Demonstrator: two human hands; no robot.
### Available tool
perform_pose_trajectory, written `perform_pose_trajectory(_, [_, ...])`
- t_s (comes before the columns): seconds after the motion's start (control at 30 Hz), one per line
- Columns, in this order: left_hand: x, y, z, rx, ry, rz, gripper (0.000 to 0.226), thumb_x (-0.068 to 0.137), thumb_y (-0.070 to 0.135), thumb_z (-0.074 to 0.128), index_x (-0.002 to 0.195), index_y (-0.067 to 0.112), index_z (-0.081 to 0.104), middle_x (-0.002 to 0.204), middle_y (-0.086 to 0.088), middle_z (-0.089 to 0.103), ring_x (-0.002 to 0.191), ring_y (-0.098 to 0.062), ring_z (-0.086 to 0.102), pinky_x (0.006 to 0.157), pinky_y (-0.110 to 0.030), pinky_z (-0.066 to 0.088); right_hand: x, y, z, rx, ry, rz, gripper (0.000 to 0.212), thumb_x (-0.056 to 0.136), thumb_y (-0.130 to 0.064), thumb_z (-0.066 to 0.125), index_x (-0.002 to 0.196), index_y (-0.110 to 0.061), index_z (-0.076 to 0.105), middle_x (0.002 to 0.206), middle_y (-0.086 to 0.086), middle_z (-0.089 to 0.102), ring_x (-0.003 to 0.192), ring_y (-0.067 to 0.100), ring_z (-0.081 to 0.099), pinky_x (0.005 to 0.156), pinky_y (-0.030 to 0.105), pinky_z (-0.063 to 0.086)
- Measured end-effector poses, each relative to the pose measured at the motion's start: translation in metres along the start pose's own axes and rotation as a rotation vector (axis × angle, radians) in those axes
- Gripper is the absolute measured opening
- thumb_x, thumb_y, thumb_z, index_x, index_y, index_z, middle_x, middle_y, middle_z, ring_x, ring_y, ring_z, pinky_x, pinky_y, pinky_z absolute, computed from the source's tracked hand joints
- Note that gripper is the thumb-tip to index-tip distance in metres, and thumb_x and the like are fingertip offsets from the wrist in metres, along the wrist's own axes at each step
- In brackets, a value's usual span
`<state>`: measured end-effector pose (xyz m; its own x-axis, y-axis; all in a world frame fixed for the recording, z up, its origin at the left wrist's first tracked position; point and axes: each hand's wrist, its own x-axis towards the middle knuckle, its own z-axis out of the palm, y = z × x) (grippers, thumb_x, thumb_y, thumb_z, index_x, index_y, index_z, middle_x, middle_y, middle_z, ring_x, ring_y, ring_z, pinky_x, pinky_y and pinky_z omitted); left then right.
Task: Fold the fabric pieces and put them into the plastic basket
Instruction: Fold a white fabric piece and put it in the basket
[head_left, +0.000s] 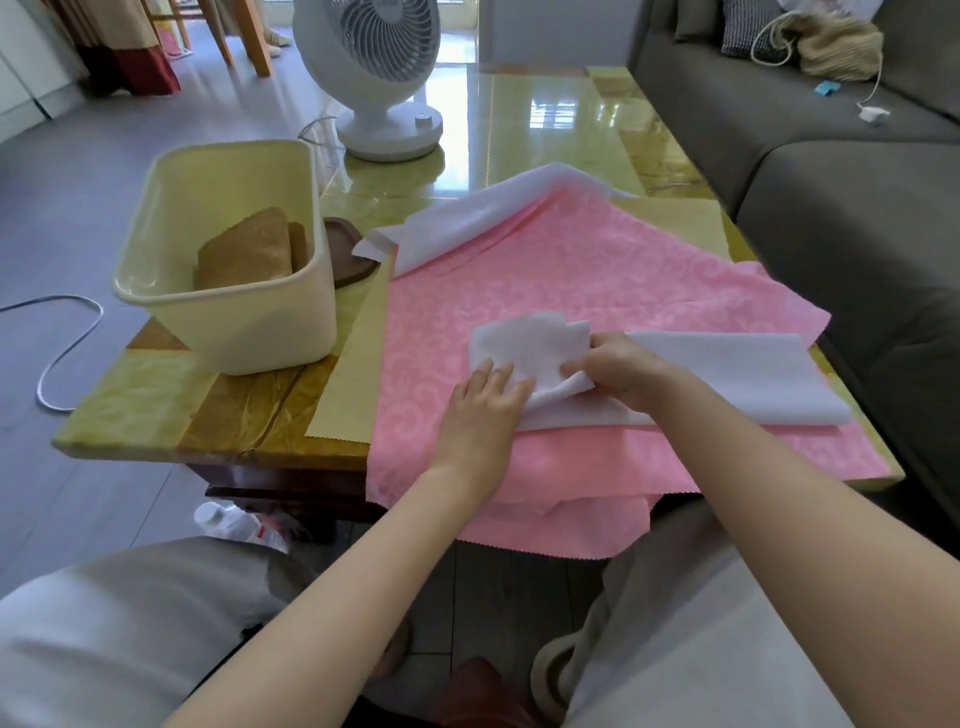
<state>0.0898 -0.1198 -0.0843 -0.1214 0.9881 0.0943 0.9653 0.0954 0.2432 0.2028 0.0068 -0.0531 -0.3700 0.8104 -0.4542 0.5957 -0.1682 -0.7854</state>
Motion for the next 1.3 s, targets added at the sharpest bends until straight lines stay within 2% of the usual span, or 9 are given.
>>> perform_pose_trajectory(0.1, [-0.001, -0.001, 0.001, 0.056, -0.061, 0.012, 0.070, 0.087, -0.011, 0.036, 0.148, 0.020, 0.022, 0.158, -0.009, 0.011, 0.146, -0.027, 0.004, 0.115, -0.035, 0.013, 0.008, -0.003, 0.002, -0.009, 0.058, 0.000, 0.038, 0.088, -0.008, 0.055, 0.124, 0.004, 0.051, 0.108, 0.015, 0.059, 0.101, 0.030, 0.059, 0.084, 0.039, 0.047])
perform_pose_trajectory(0.17, [-0.001, -0.001, 0.002, 0.079, -0.089, 0.016, 0.070, 0.088, -0.010, 0.033, 0.150, 0.019, 0.017, 0.158, -0.011, 0.007, 0.146, -0.029, 0.001, 0.117, -0.036, 0.009, 0.003, -0.007, 0.007, -0.137, 0.254, -0.074, 0.053, 0.091, -0.015, 0.056, 0.136, 0.003, 0.032, 0.130, 0.017, 0.047, 0.120, 0.032, 0.049, 0.098, 0.039, 0.040])
perform_pose_trajectory(0.27, [-0.001, 0.000, 0.002, 0.078, -0.109, 0.003, 0.071, 0.088, -0.010, 0.032, 0.151, 0.019, 0.013, 0.158, -0.013, 0.003, 0.146, -0.030, -0.003, 0.118, -0.036, 0.005, -0.020, -0.002, 0.018, -0.399, 0.501, -0.421, 0.044, 0.091, -0.014, 0.055, 0.131, -0.003, 0.040, 0.132, 0.015, 0.044, 0.122, 0.029, 0.044, 0.099, 0.036, 0.038])
perform_pose_trajectory(0.33, [0.000, 0.000, 0.002, 0.070, -0.101, 0.002, 0.070, 0.089, -0.010, 0.032, 0.150, 0.019, 0.015, 0.158, -0.013, 0.004, 0.146, -0.030, -0.002, 0.118, -0.035, 0.006, -0.033, 0.010, 0.030, -0.591, 0.479, -0.480, 0.037, 0.093, -0.022, 0.052, 0.127, -0.009, 0.046, 0.126, 0.010, 0.048, 0.118, 0.026, 0.046, 0.094, 0.036, 0.040])
perform_pose_trajectory(0.4, [0.001, 0.000, 0.001, 0.055, -0.080, -0.001, 0.069, 0.089, -0.009, 0.034, 0.150, 0.019, 0.018, 0.158, -0.013, 0.007, 0.147, -0.029, -0.001, 0.117, -0.034, 0.010, -0.040, 0.021, 0.038, -0.675, 0.413, -0.343, 0.040, 0.095, -0.032, 0.048, 0.128, -0.010, 0.044, 0.126, 0.011, 0.047, 0.118, 0.028, 0.046, 0.092, 0.038, 0.041])
perform_pose_trajectory(0.57, [-0.001, -0.001, 0.000, 0.048, -0.053, -0.006, 0.067, 0.089, -0.010, 0.035, 0.148, 0.018, 0.022, 0.157, -0.012, 0.011, 0.147, -0.028, 0.001, 0.115, -0.034, 0.016, -0.046, 0.028, 0.032, -0.578, 0.422, -0.174, 0.047, 0.096, -0.047, 0.038, 0.118, -0.005, 0.044, 0.114, 0.013, 0.058, 0.106, 0.032, 0.055, 0.086, 0.041, 0.045])
perform_pose_trajectory(0.83, [-0.003, 0.000, -0.001, 0.018, -0.018, -0.010, 0.072, 0.087, -0.012, 0.038, 0.148, 0.021, 0.021, 0.157, -0.011, 0.010, 0.146, -0.028, 0.002, 0.114, -0.034, 0.017, -0.046, 0.021, 0.031, -0.137, 0.420, -0.354, 0.027, 0.092, -0.013, 0.052, 0.117, -0.006, 0.047, 0.078, -0.005, 0.049, 0.080, 0.016, 0.051, 0.069, 0.022, 0.036])
perform_pose_trajectory(0.97, [-0.003, -0.002, -0.003, 0.001, 0.008, -0.001, 0.072, 0.087, -0.012, 0.039, 0.149, 0.021, 0.021, 0.157, -0.010, 0.012, 0.146, -0.027, 0.005, 0.111, -0.034, 0.021, -0.049, 0.026, 0.027, -0.186, 0.486, -0.286, 0.030, 0.086, -0.011, 0.049, 0.114, -0.008, 0.042, 0.096, 0.009, 0.053, 0.086, 0.026, 0.053, 0.071, 0.032, 0.041])
perform_pose_trajectory(1.3, [-0.001, -0.001, 0.002, 0.060, -0.021, 0.041, 0.067, 0.087, -0.012, 0.037, 0.146, 0.018, 0.028, 0.156, -0.011, 0.015, 0.146, -0.028, 0.006, 0.112, -0.033, 0.021, -0.046, 0.024, 0.021, -0.435, 0.325, -0.085, 0.051, 0.093, -0.024, 0.054, 0.129, 0.004, 0.030, 0.130, 0.021, 0.041, 0.116, 0.038, 0.049, 0.092, 0.038, 0.041])
